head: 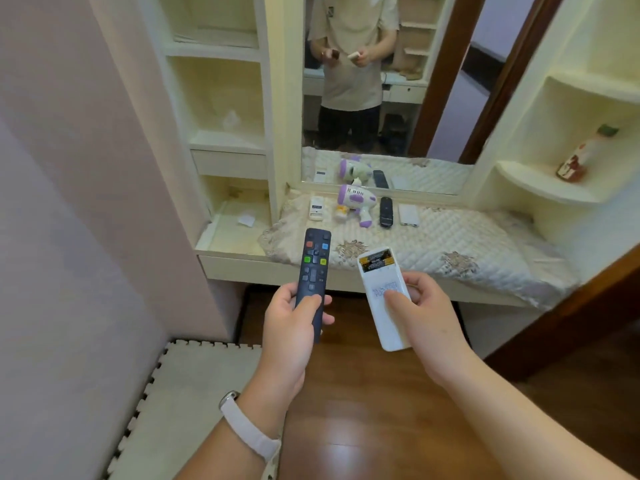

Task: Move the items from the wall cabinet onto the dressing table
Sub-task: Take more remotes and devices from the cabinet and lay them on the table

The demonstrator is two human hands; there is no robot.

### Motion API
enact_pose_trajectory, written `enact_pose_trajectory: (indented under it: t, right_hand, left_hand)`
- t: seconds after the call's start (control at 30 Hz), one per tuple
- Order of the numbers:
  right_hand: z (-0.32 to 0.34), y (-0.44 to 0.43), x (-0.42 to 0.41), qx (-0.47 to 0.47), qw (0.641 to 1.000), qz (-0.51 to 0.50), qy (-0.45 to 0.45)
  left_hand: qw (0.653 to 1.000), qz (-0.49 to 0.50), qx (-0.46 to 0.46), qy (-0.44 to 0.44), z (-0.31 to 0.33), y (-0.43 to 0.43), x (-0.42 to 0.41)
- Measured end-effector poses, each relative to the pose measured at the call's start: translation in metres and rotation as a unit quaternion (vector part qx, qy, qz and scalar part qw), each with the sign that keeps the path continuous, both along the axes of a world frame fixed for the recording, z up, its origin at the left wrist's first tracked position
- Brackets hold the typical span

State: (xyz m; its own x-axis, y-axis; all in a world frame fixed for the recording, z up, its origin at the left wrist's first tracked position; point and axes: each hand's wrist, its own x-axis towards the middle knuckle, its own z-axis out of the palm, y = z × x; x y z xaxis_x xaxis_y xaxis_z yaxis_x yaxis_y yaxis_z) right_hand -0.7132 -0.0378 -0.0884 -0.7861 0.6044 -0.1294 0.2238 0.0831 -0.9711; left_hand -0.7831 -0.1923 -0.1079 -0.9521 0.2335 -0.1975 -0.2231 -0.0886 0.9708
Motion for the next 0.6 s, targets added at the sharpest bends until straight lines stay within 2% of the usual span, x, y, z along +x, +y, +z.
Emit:
enact_pose_trajectory:
  t: [0.33, 0.6]
  right_hand:
    - [-0.018, 0.089, -0.005, -0.005, 0.995, -0.103, 0.009]
    - [-0.031, 0.221, -0.033, -0.058, 0.99, -0.122, 0.044]
  left_hand:
    - [0.994, -0.109, -0.028, -0.006, -0.01, 0.098, -0.028]
    - [0.991, -0.107, -0.08, -0.019, -0.015, 0.213, -0.051]
